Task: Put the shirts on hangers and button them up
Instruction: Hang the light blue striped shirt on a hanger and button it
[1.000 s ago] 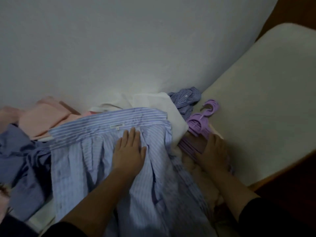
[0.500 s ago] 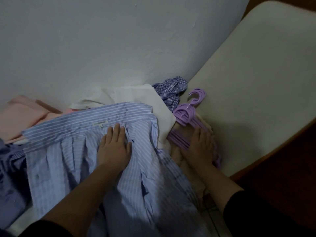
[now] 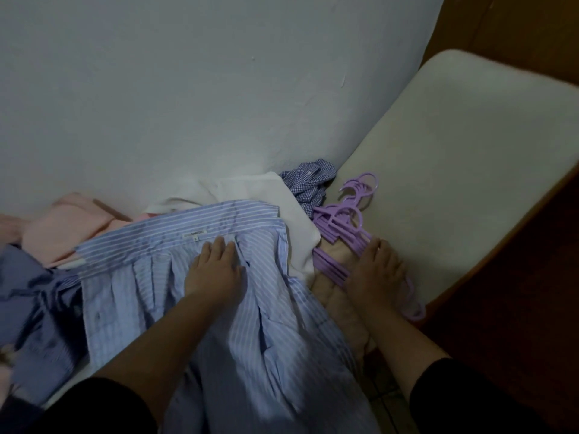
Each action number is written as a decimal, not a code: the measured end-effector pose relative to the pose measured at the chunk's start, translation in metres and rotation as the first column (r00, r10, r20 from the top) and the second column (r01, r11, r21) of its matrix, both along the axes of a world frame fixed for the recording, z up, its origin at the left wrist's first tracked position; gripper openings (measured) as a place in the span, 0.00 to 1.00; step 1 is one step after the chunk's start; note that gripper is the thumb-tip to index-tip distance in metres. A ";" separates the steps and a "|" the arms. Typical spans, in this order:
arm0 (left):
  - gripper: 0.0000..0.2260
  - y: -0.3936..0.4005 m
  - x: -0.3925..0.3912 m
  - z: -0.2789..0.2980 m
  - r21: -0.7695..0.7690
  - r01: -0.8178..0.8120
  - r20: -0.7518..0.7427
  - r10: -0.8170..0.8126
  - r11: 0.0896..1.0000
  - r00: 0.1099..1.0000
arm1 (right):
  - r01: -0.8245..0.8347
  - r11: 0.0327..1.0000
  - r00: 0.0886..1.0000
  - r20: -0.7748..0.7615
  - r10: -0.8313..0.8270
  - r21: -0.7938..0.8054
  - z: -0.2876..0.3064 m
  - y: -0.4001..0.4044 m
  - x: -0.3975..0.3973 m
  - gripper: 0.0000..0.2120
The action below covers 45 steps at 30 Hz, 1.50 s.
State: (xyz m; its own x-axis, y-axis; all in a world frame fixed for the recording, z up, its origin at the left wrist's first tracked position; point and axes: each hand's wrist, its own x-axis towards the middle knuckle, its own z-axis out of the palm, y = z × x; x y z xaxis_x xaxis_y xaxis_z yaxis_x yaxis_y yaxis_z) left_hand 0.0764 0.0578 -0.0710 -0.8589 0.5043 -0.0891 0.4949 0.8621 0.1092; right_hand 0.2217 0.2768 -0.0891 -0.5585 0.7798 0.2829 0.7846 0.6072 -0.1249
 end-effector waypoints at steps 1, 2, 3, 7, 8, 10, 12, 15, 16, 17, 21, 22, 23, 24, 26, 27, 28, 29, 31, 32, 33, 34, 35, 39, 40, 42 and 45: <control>0.26 -0.002 0.000 0.003 -0.003 0.009 0.000 -0.009 1.000 1.000 | 0.017 0.999 0.999 -0.034 -0.016 0.038 0.001 -0.001 0.002 0.37; 0.26 -0.004 0.001 0.006 -0.004 0.012 0.001 -0.012 1.000 1.000 | 0.024 0.997 0.998 -0.065 -0.019 0.074 0.002 -0.002 0.004 0.35; 0.26 -0.006 0.003 0.010 -0.007 0.008 0.000 -0.008 1.000 1.000 | 0.031 0.994 0.996 -0.089 -0.021 0.108 0.004 -0.003 0.007 0.33; 0.26 -0.018 0.011 0.027 -0.030 -0.032 -0.007 0.032 0.999 0.999 | 0.115 0.976 0.985 -0.146 -0.089 0.183 0.015 -0.008 0.019 0.22; 0.26 -0.021 0.013 0.030 -0.028 -0.041 -0.009 0.040 0.999 0.999 | 0.143 0.968 0.983 -0.142 -0.115 0.205 0.019 -0.009 0.022 0.17; 0.27 -0.029 0.017 0.035 -0.033 -0.048 -0.018 0.047 0.998 0.999 | 0.170 0.956 0.980 -0.141 -0.140 0.239 0.026 -0.010 0.030 0.09; 0.27 -0.036 0.023 0.039 -0.045 -0.049 -0.022 0.048 0.998 0.999 | 0.181 0.957 0.978 -0.146 -0.150 0.228 0.031 -0.014 0.036 0.09; 0.27 -0.045 0.031 0.046 -0.050 -0.058 -0.020 0.057 0.997 0.998 | 0.200 0.979 0.975 -0.103 -0.196 0.030 0.040 -0.027 0.048 0.12; 0.27 -0.047 0.033 0.048 -0.051 -0.057 -0.019 0.056 0.997 0.998 | 0.190 0.980 0.974 -0.116 -0.196 -0.064 0.045 -0.032 0.052 0.15; 0.27 -0.050 0.035 0.049 -0.053 -0.055 -0.020 0.054 0.997 0.998 | 0.164 0.973 0.976 -0.117 -0.184 -0.159 0.050 -0.035 0.056 0.20; 0.27 -0.060 0.041 0.051 -0.043 -0.058 -0.031 0.057 0.997 0.998 | 0.186 0.920 0.974 -0.058 -0.218 -0.344 0.061 -0.055 0.071 0.38; 0.27 -0.061 0.042 0.051 -0.038 -0.060 -0.033 0.059 0.997 0.998 | 0.224 0.900 0.963 -0.060 -0.265 -0.374 0.066 -0.062 0.072 0.43; 0.27 -0.062 0.044 0.051 -0.033 -0.060 -0.032 0.059 0.998 0.998 | 0.243 0.883 0.953 -0.072 -0.295 -0.400 0.070 -0.068 0.070 0.48; 0.27 -0.063 0.045 0.051 -0.029 -0.058 -0.031 0.057 0.998 0.998 | 0.230 0.875 0.950 -0.097 -0.297 -0.426 0.076 -0.073 0.069 0.52; 0.27 -0.066 0.048 0.053 -0.022 -0.051 -0.035 0.050 0.998 0.998 | 0.154 0.888 0.953 -0.171 -0.249 -0.434 0.082 -0.079 0.065 0.53; 0.27 -0.068 0.049 0.055 -0.016 -0.049 -0.038 0.048 0.999 0.998 | 0.107 0.898 0.957 -0.201 -0.210 -0.427 0.083 -0.080 0.063 0.53; 0.27 -0.071 0.049 0.056 -0.009 -0.050 -0.040 0.049 0.999 0.998 | 0.057 0.906 0.961 -0.221 -0.163 -0.420 0.085 -0.083 0.061 0.53; 0.27 -0.074 0.049 0.057 -0.003 -0.052 -0.040 0.052 0.999 0.998 | 0.010 0.911 0.967 -0.228 -0.113 -0.411 0.085 -0.085 0.058 0.54; 0.26 -0.082 0.047 0.058 0.008 -0.066 -0.031 0.066 0.998 0.997 | -0.082 0.910 0.975 -0.224 -0.012 -0.407 0.082 -0.090 0.052 0.56; 0.26 -0.087 0.046 0.057 0.014 -0.078 -0.026 0.078 0.997 0.997 | -0.126 0.903 0.977 -0.208 0.041 -0.411 0.081 -0.093 0.048 0.56; 0.26 -0.092 0.044 0.056 0.022 -0.092 -0.020 0.093 0.995 0.995 | -0.167 0.894 0.978 -0.183 0.097 -0.417 0.079 -0.094 0.044 0.56; 0.26 -0.098 0.043 0.055 0.033 -0.108 -0.015 0.109 0.994 0.994 | -0.202 0.885 0.977 -0.149 0.152 -0.420 0.077 -0.096 0.041 0.56; 0.26 -0.104 0.041 0.053 0.043 -0.124 -0.010 0.124 0.991 0.992 | -0.233 0.880 0.972 -0.115 0.204 -0.415 0.075 -0.097 0.037 0.55; 0.25 -0.127 0.035 0.047 0.066 -0.186 0.012 0.186 0.980 0.983 | -0.353 0.865 0.928 -0.016 0.372 -0.356 0.068 -0.100 0.018 0.51; 0.25 -0.133 0.032 0.046 0.067 -0.211 0.018 0.210 0.975 0.977 | -0.379 0.854 0.914 -0.001 0.406 -0.357 0.067 -0.100 0.013 0.50; 0.25 -0.143 0.026 0.040 0.044 -0.255 0.031 0.254 0.966 0.967 | -0.413 0.837 0.890 0.036 0.455 -0.359 0.065 -0.100 0.002 0.50; 0.26 -0.156 0.017 0.035 0.069 -0.321 0.046 0.318 0.945 0.947 | -0.443 0.824 0.867 0.064 0.494 -0.354 0.062 -0.098 -0.014 0.48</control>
